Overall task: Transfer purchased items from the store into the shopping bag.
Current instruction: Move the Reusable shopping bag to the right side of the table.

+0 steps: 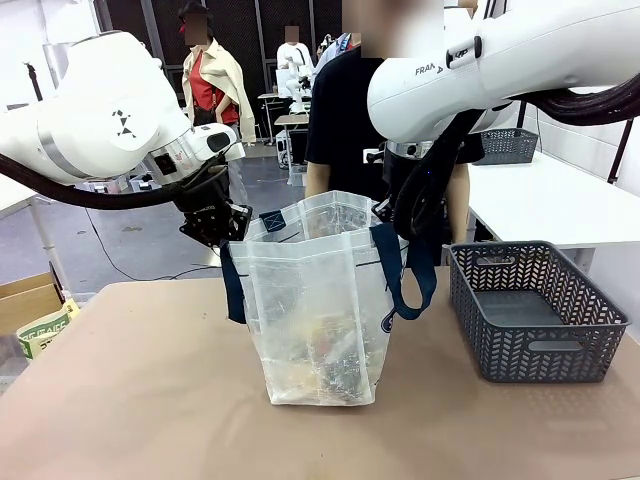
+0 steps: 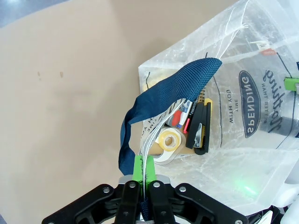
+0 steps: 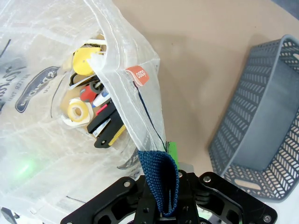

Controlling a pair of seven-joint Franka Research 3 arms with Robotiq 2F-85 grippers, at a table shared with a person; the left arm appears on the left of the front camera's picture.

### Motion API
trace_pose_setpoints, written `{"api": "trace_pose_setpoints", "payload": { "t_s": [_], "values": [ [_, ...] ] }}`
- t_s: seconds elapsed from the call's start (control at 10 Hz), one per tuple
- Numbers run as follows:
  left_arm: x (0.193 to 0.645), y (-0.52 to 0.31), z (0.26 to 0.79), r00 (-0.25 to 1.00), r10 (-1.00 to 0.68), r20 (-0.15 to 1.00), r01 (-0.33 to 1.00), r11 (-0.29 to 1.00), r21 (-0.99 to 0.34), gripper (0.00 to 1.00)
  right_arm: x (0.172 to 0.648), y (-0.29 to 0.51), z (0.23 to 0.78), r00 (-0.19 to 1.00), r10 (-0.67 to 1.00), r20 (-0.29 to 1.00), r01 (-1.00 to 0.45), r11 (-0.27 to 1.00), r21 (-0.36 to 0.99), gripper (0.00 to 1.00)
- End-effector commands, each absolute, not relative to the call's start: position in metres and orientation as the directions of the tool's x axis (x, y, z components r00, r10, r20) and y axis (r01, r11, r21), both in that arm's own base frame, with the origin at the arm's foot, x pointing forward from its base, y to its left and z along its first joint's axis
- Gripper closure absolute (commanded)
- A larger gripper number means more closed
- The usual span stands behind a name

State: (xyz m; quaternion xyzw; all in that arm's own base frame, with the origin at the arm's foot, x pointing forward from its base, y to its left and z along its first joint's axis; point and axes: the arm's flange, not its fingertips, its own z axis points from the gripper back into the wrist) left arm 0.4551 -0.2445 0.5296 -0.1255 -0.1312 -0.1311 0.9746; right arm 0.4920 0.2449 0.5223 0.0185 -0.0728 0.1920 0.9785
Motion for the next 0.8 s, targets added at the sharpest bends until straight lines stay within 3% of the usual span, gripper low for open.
{"api": "trace_pose_setpoints", "payload": {
  "t_s": [0.0,0.7],
  "values": [
    [0.4549,-0.2437,0.5283,0.932,-0.223,0.287,0.288,0.935,-0.209,1.0,0.4923,0.2442,0.5225,0.916,0.372,0.152,-0.378,0.926,0.008,1.0],
    [0.4549,-0.2437,0.5283,0.932,-0.223,0.287,0.288,0.935,-0.209,1.0,0.4923,0.2442,0.5225,0.916,0.372,0.152,-0.378,0.926,0.008,1.0]
  ]
}}
